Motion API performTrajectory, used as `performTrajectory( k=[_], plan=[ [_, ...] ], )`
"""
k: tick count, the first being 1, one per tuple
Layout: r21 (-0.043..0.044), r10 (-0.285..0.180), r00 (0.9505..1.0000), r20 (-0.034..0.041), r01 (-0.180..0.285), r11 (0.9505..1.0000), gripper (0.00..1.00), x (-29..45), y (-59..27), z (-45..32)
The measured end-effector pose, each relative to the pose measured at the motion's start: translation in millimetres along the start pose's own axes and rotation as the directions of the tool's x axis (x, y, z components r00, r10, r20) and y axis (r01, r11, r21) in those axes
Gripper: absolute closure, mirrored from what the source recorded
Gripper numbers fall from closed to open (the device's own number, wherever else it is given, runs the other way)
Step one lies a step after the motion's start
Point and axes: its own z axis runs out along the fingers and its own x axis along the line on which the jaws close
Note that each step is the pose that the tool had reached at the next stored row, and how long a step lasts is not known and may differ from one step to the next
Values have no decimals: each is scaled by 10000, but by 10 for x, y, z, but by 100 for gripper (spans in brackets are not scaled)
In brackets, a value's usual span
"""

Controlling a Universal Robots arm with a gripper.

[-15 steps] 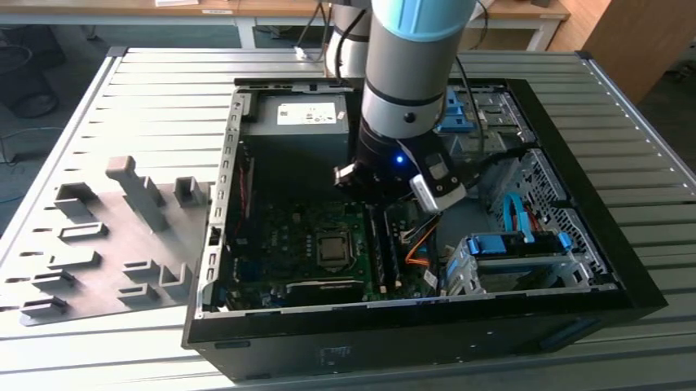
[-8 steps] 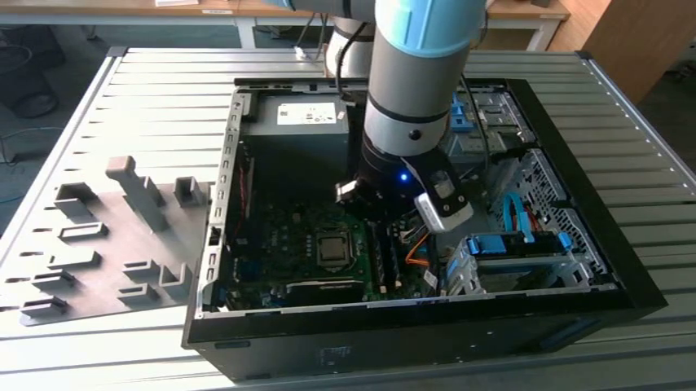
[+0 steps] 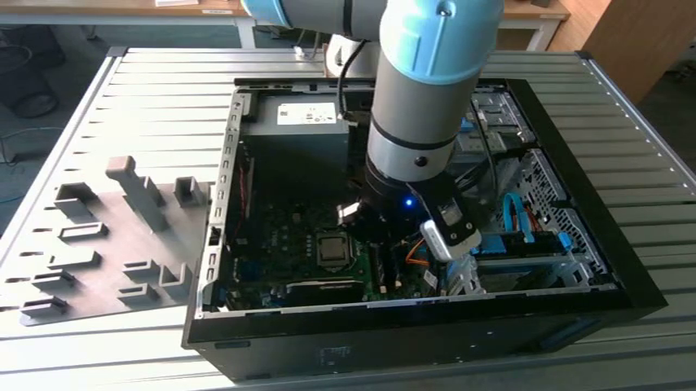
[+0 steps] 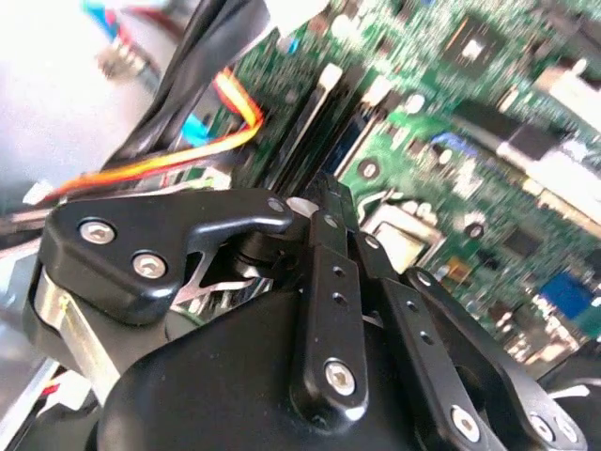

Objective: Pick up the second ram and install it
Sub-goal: 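Press down the second ram until it locks into place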

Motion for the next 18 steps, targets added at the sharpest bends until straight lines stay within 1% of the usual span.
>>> performTrajectory(
  k=[2,8,10,12,14,15,18],
  plan=[
    [16,0,10000,0,0,10000,90,2,-26,19],
    [59,-1,10000,-9,1,10000,90,5,-29,101],
    [54,0,10000,-7,1,10000,90,5,-30,115],
    [61,1,10000,-5,0,10000,90,5,-31,113],
    [46,0,10000,1,0,10000,90,4,-29,94],
    [33,0,10000,5,0,10000,90,4,-28,81],
    [56,-1,10000,-2,1,10000,90,4,-25,27]
  ],
)
